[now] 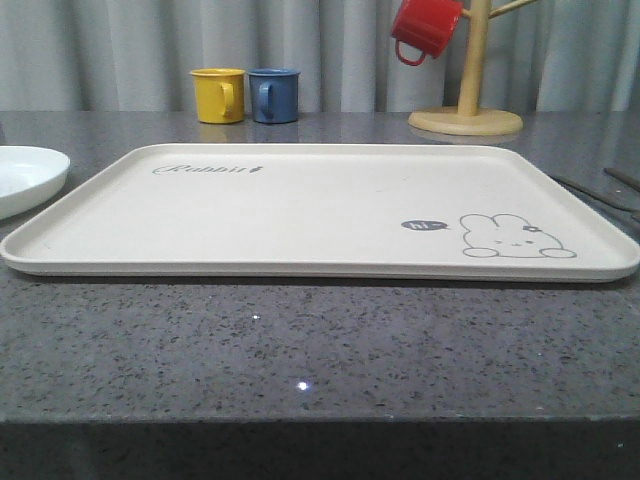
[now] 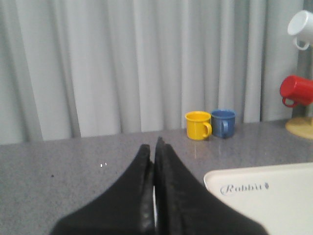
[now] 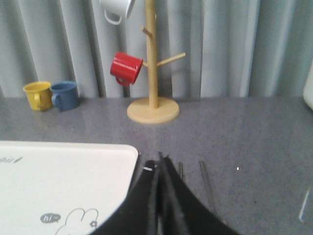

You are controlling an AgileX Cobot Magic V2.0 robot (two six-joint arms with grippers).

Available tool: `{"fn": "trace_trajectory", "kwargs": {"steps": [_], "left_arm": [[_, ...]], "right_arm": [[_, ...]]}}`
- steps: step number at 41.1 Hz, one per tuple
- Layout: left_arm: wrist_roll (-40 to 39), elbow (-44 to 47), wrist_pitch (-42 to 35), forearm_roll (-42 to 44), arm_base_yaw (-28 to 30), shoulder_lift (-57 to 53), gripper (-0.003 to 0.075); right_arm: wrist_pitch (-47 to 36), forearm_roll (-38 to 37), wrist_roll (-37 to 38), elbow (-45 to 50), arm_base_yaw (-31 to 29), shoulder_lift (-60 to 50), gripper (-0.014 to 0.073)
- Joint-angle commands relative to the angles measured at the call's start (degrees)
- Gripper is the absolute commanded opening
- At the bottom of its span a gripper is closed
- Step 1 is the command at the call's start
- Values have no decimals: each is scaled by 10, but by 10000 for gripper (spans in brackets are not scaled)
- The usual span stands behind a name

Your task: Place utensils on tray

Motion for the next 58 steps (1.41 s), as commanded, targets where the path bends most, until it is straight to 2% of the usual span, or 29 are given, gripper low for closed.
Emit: {"fn": "trace_trajectory", "kwargs": {"steps": [1,19,21,23,26,28,31,34,37,52,58], "left_arm": [[-4,-30,0,-2,-4,43,-18],[-4,-30,19,-4,-4,124,-18],[-4,-30,20,-4,-4,128,-17],[-4,-30,20,-4,-4,133,-12],[-4,-30,22,-2,-4,140,65],[-4,-30,22,-1,-4,144,162],[-3,-30,23,0,-4,150,355],[-3,-30,25,1,-4,154,507],[-3,-30,32,2,-4,162,563],[-3,-96,182,18,-4,331,554],[-3,-125,196,18,12,410,554]], "right_arm": [[-11,1,-2,-22,-3,53,-67],[3,1,-2,-6,-3,160,-66],[4,1,-2,-6,-3,164,-52],[5,1,-2,-6,-3,168,-4],[6,0,-2,-6,-3,170,143],[7,0,-2,-6,-3,170,265],[6,0,-2,-6,-3,170,419],[7,0,-2,-6,-3,170,492],[7,0,-2,-6,-3,170,499],[7,0,-2,-6,-3,170,500],[7,0,-2,-6,-3,170,500]]}}
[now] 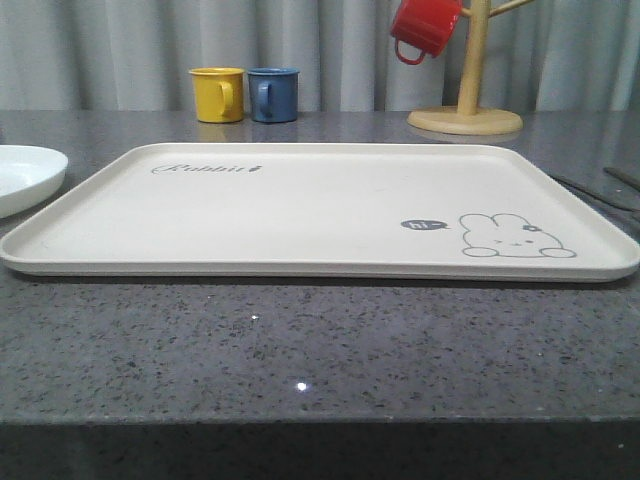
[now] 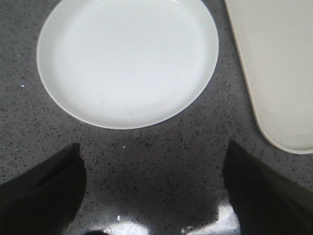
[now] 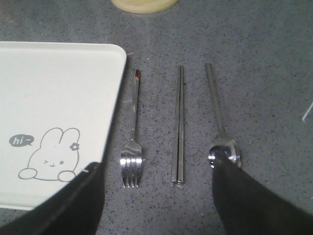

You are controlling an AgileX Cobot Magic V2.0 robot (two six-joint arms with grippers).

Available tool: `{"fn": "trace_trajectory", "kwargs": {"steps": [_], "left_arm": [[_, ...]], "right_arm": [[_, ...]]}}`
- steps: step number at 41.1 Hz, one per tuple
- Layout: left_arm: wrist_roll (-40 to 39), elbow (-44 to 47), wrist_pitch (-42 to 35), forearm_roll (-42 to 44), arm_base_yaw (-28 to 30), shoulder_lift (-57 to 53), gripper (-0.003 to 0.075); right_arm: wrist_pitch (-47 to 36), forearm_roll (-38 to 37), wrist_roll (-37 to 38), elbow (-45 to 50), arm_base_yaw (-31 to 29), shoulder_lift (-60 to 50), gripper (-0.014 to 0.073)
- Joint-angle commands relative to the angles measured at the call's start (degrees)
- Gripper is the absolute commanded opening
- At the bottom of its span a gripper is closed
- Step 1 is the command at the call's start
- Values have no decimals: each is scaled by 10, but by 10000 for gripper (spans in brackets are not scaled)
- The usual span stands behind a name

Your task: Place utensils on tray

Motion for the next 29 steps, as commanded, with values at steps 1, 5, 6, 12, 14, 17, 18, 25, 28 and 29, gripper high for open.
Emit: {"fn": "trace_trajectory", "kwargs": {"steps": [1,5,6,12,14,17,18,25,28,29], "left_arm": [[-3,-35,-20,-1,18,43,554],[0,-51,-28,-10,74,90,554],[3,-56,-31,-17,85,103,554],[73,-76,-36,-96,161,161,554],[99,-82,-37,-130,185,177,554],[147,-94,-38,-195,213,206,554],[158,-98,-38,-211,220,213,554],[209,-131,-45,-287,242,269,554],[208,-146,-44,-293,242,294,545],[209,-150,-42,-293,242,300,540]], "right_arm": [[-38,0,-2,-15,-3,4,500],[-37,0,-2,-15,-3,4,500],[-37,0,-2,-15,-3,4,500],[-37,0,-2,-15,-3,4,500],[-36,0,-2,-15,-3,4,500],[-36,0,-2,-15,-3,4,500],[-36,0,-2,-15,-3,4,500],[-36,0,-2,-15,-3,4,500],[-36,0,-2,-15,-3,4,500],[-36,0,-2,-15,-3,4,500]]}}
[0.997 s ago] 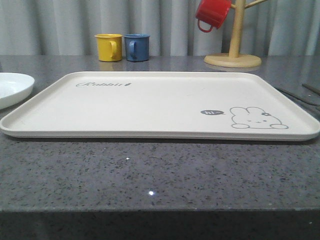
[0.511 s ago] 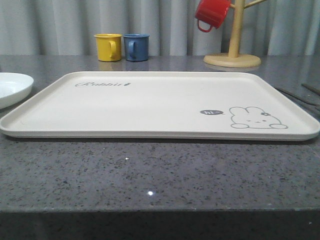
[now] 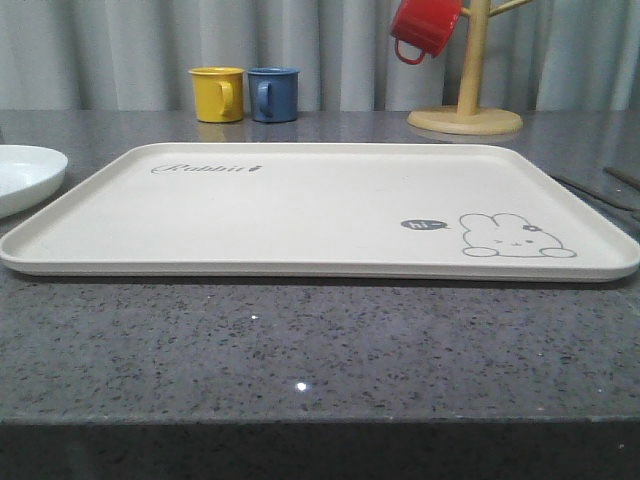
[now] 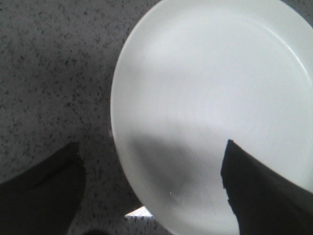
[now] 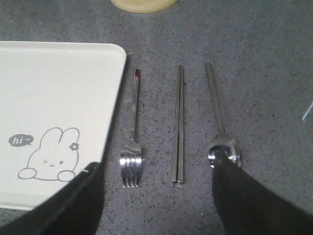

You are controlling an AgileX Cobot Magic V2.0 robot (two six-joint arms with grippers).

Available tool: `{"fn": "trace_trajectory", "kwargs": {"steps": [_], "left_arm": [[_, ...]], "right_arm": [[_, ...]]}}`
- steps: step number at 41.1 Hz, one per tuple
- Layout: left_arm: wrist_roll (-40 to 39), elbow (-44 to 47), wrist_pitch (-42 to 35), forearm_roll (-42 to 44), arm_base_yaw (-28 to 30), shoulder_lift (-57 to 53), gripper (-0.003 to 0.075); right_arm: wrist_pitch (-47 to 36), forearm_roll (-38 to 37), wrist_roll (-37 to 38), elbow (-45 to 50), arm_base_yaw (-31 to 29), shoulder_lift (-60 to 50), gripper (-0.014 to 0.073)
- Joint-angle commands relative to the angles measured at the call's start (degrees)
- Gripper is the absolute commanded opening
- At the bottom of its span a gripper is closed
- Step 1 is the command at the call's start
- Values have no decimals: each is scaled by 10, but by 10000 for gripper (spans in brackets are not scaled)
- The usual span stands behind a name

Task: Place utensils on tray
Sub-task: 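Grasp the white plate rim with the left gripper and lift it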

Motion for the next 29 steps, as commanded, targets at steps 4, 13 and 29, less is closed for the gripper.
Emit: {"fn": "trace_trajectory", "kwargs": {"steps": [4,13,29], "left_arm": [[11,-49,-20,-35,-1,27,496],[11,-69,-23,-35,-1,64,414],[11,-70,-7,-33,-1,83,148]], "right_arm": [[-37,0,-2,-15,-3,4,500],[-37,0,-2,-15,-3,4,500],[-36,0,-2,-15,-3,4,500]]}}
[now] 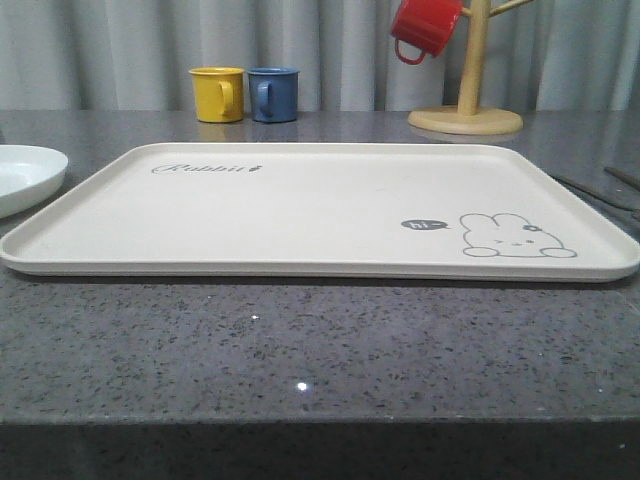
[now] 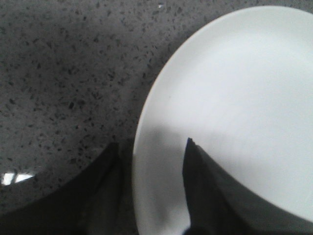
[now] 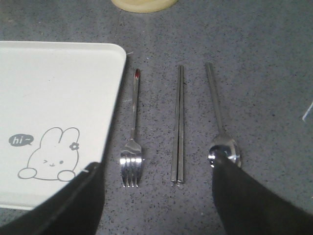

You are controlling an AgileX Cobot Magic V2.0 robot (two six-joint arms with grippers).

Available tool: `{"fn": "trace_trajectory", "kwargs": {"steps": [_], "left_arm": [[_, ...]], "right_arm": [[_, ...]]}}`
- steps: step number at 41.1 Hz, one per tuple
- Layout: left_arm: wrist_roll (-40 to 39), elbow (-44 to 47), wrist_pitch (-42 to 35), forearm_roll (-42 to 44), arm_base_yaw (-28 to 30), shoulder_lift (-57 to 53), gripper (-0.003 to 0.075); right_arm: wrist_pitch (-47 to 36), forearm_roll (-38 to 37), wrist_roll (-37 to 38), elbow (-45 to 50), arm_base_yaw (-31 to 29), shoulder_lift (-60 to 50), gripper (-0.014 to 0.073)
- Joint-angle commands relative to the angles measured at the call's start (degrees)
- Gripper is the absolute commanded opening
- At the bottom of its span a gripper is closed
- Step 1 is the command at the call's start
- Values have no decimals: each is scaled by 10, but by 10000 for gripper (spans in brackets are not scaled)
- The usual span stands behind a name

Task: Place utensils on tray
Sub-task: 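Grasp the white plate rim with the left gripper and lift it, then carry the plate over the tray and set it down with the left gripper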

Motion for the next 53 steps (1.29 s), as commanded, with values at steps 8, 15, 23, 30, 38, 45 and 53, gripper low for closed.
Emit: {"fn": "trace_trajectory", "kwargs": {"steps": [8,15,23,30,38,45,53], "left_arm": [[1,-25,11,-21,-1,-19,-18],[1,-72,57,-44,-1,-36,-18],[33,-125,117,-113,-17,-55,-18],[33,-133,122,-121,-84,-54,-18],[34,-132,119,-116,-181,-39,-18],[34,-132,115,-102,-248,-9,-18],[34,-132,108,-101,-291,31,-18]], "right_arm": [[-35,0,-2,-15,-3,4,500],[-35,0,-2,-15,-3,4,500],[-35,0,-2,-15,-3,4,500],[-35,0,-2,-15,-3,4,500],[-35,0,-2,-15,-3,4,500],[-33,0,-2,-15,-3,4,500],[-33,0,-2,-15,-3,4,500]]}}
